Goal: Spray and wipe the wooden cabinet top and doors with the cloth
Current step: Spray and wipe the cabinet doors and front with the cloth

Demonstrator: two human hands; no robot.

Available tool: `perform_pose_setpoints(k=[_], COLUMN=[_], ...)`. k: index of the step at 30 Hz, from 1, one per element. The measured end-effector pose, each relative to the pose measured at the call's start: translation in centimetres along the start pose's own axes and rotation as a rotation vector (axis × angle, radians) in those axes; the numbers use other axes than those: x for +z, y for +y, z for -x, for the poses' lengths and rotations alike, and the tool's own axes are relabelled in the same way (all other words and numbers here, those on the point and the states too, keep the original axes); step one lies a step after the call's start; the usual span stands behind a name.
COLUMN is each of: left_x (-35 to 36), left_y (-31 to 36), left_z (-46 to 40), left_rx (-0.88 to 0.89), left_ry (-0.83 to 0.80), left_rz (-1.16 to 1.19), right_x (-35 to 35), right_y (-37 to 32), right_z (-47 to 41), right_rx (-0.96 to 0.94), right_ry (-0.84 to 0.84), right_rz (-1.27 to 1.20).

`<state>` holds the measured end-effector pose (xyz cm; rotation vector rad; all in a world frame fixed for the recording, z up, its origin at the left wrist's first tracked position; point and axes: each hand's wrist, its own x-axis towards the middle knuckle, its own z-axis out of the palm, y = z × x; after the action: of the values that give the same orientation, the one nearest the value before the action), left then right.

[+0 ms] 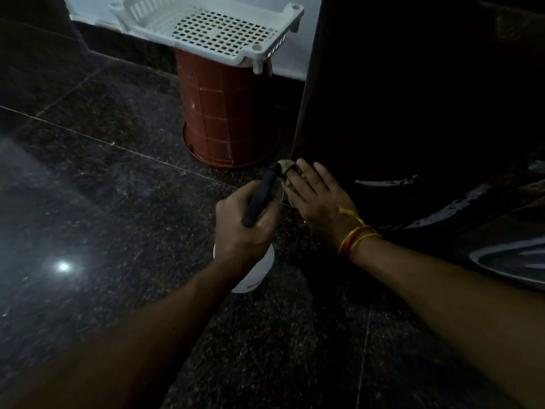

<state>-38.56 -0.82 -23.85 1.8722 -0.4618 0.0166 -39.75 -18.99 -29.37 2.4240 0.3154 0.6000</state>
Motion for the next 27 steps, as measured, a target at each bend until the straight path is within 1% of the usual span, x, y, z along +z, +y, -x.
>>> perform_pose_setpoints(k=[2,3,6,9,11,16,18,21,22,24,27], left_x=[0.0,0.0,-0.1,-0.1,-0.1,0.0,0.2,0.8,0.9,1.1,1.2], left_y=[-0.1,-0.2,-0.3,-0.2,-0.1,0.3,0.5,0.7,0.8,0.9,1.5], left_z=[0.0,0.0,0.1,0.2,0.2,0.4,0.4,0.4,0.4,0.6,0.7], left_rx=[-0.010,-0.017,-0.024,-0.022,-0.022,-0.022,-0.019,-0.014,-0.014,-0.015,-0.004], left_ry=[-0.006,-0.008,-0.005,-0.011,-0.017,-0.021,-0.029,-0.045,-0.052,-0.058,-0.073], left_rz=[0.007,0.013,0.005,0.006,0.008,0.042,0.060,0.065,0.062,0.053,0.050], right_x=[0.6,1.1,2.6,3.0,3.0,1.5,1.3,1.4,1.1,0.8,1.0], right_y=[-0.9,-1.5,-3.5,-3.9,-3.4,-0.1,1.5,2.5,2.4,2.3,3.0], right_z=[0.4,0.8,1.6,1.4,1.8,6.3,9.0,10.6,10.4,10.3,11.3], right_rx=[-0.094,-0.143,-0.270,-0.304,-0.304,-0.266,-0.258,-0.279,-0.269,-0.280,-0.263], right_ry=[-0.082,-0.155,-0.439,-0.513,-0.507,-0.316,-0.338,-0.463,-0.475,-0.475,-0.429], right_rz=[0.019,0.026,0.077,0.167,0.162,0.037,0.051,0.101,0.102,0.096,0.108])
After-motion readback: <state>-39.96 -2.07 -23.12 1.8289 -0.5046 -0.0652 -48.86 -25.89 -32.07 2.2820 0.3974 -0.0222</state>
